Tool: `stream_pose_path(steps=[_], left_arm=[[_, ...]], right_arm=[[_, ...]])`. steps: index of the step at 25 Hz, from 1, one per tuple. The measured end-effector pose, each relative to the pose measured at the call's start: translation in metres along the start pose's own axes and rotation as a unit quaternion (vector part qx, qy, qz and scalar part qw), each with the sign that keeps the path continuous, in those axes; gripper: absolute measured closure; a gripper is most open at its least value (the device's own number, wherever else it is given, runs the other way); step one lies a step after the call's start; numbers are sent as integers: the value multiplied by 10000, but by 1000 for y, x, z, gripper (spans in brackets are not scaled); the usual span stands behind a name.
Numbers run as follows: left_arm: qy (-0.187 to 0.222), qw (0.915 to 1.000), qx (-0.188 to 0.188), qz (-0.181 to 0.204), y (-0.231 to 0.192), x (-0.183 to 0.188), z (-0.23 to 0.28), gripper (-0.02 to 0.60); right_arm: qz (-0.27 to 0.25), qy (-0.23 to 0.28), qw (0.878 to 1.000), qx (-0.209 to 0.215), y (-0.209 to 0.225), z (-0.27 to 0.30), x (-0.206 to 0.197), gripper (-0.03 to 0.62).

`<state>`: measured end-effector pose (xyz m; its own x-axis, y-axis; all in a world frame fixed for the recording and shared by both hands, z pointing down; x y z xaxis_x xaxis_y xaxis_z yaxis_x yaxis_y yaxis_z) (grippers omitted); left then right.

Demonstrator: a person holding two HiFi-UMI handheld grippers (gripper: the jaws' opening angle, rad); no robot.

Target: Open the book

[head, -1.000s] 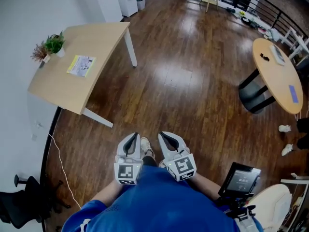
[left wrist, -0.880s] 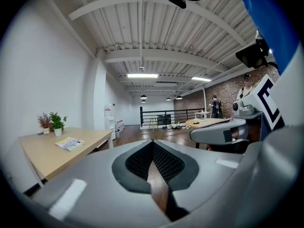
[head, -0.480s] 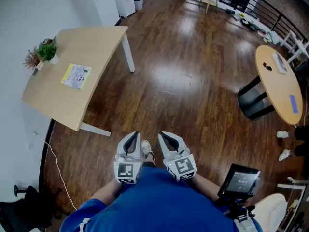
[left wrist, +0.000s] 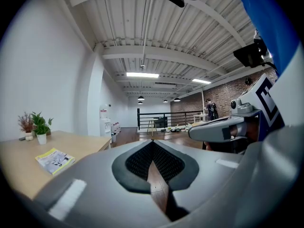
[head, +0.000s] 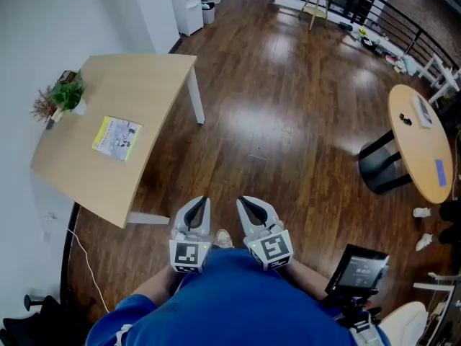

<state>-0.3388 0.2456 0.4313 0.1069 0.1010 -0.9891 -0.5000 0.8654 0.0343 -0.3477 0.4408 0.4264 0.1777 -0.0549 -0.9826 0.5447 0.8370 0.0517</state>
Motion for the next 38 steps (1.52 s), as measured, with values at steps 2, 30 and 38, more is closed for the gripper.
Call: stream_pose_path(steps=[2, 30, 38], left_arm=[[50, 9999, -64, 75, -8, 5, 7, 574], [-231, 9959, 850, -193, -11, 44, 193, 575], [-345, 9770, 2068, -385, -16, 57, 200, 574]], right_arm=[[27, 37, 10000, -78, 2, 8, 8, 591], [55, -13, 9978, 667, 187, 123, 46, 591], [-89, -213, 9818, 1883, 207, 168, 67, 591]])
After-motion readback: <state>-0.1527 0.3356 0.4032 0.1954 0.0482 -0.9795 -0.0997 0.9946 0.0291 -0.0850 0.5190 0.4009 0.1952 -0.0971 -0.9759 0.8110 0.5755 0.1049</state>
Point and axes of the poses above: the fingertips, and each gripper's own axes: z forward along the fingers, y to its right, x out of its top, the point moved 10 cm from there along -z, backward along the fingers, and after that the axes turned 1 degree about -z, right-handed, at the moved point
